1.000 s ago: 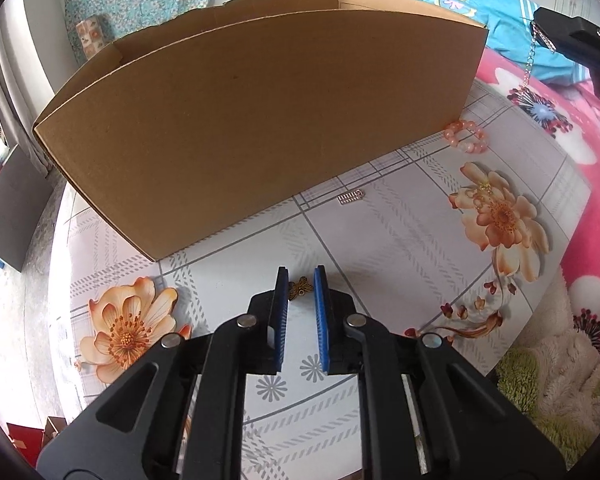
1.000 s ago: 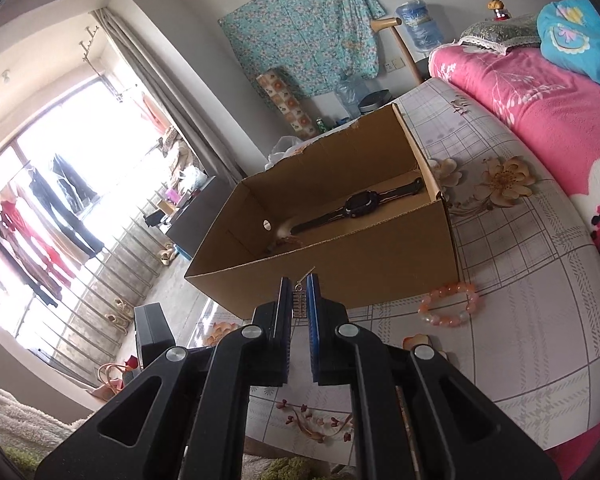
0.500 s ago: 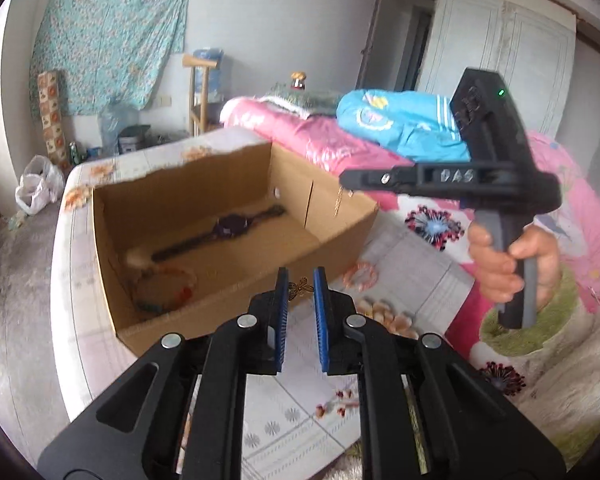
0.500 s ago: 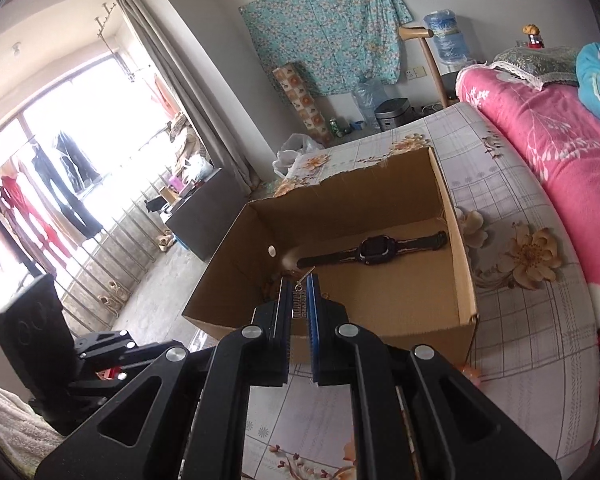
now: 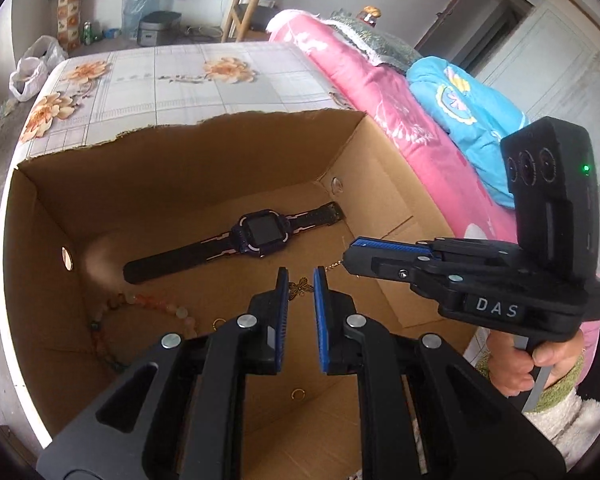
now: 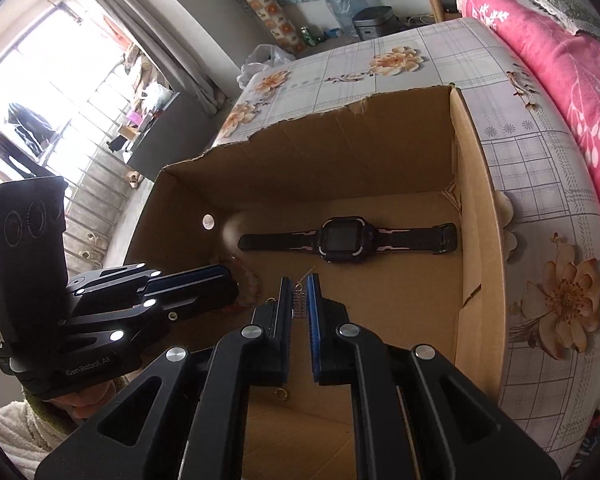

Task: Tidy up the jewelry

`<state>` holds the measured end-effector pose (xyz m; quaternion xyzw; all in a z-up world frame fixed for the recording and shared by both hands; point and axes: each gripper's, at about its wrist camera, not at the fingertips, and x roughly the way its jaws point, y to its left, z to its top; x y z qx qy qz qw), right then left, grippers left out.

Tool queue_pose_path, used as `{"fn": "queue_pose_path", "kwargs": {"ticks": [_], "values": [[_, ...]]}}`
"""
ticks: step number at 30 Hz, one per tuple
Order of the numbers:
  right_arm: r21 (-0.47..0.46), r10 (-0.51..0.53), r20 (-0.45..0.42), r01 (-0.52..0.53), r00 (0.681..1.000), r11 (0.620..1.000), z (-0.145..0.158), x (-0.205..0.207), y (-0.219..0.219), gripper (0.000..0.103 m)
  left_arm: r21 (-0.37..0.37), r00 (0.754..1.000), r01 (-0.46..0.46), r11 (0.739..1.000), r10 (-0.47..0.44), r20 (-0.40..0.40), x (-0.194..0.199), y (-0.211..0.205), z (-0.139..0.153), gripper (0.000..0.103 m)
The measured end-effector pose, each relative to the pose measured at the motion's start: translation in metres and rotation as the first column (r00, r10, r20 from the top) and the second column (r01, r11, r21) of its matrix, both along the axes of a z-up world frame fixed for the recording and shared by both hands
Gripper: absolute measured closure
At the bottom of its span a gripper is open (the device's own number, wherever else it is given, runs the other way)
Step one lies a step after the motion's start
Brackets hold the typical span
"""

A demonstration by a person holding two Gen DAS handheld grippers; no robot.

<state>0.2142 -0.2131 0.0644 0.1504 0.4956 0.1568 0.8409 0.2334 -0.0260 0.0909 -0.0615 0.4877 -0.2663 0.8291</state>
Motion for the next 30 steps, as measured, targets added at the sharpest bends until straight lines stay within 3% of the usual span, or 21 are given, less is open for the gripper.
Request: {"fn": "queue_pose_path", "kwargs": {"ticks": [9, 14, 17, 19, 23, 27, 30], "values": [[0.005, -0.043, 0.025, 0.043, 0.999, 0.999, 0.004, 0.0, -0.012, 0.094, -0.013, 0.997, -0.055, 0.998, 0.054, -0.058, 0.02, 0.0, -0.02, 0.091], [0.009, -0.071, 0.067, 0.071, 0.995, 0.997, 0.015, -0.015, -0.018, 0.094, -0.045, 0.998, -0.066, 0.997, 0.065, -0.013, 0.011, 0.006, -0.013, 0.091], [0.028, -0.085, 0.112, 0.082, 0.99, 0.996, 0.025, -0.029, -0.022, 0.09, -0.09, 0.997, -0.069, 0.994, 0.072, 0.034, -0.002, 0.014, -0.001, 0.09], [0.046, -0.096, 0.145, 0.09, 0.985, 0.995, 0.033, -0.041, -0.025, 0.074, -0.113, 0.994, -0.065, 0.992, 0.074, 0.081, -0.016, 0.021, 0.009, 0.087], [0.073, -0.108, 0.215, 0.094, 0.971, 0.993, 0.049, -0.074, -0.027, 0.073, -0.144, 0.978, -0.033, 0.989, 0.061, 0.2, -0.058, 0.038, 0.028, 0.079], [0.109, -0.104, 0.28, 0.076, 0.954, 0.991, 0.059, -0.115, -0.027, 0.073, -0.109, 0.944, 0.041, 0.993, -0.002, 0.331, -0.114, 0.054, 0.039, 0.073], [0.12, -0.08, 0.316, 0.044, 0.945, 0.992, 0.058, -0.145, -0.023, 0.069, -0.067, 0.92, 0.115, 0.991, -0.081, 0.383, -0.155, 0.061, 0.037, 0.064]]}}
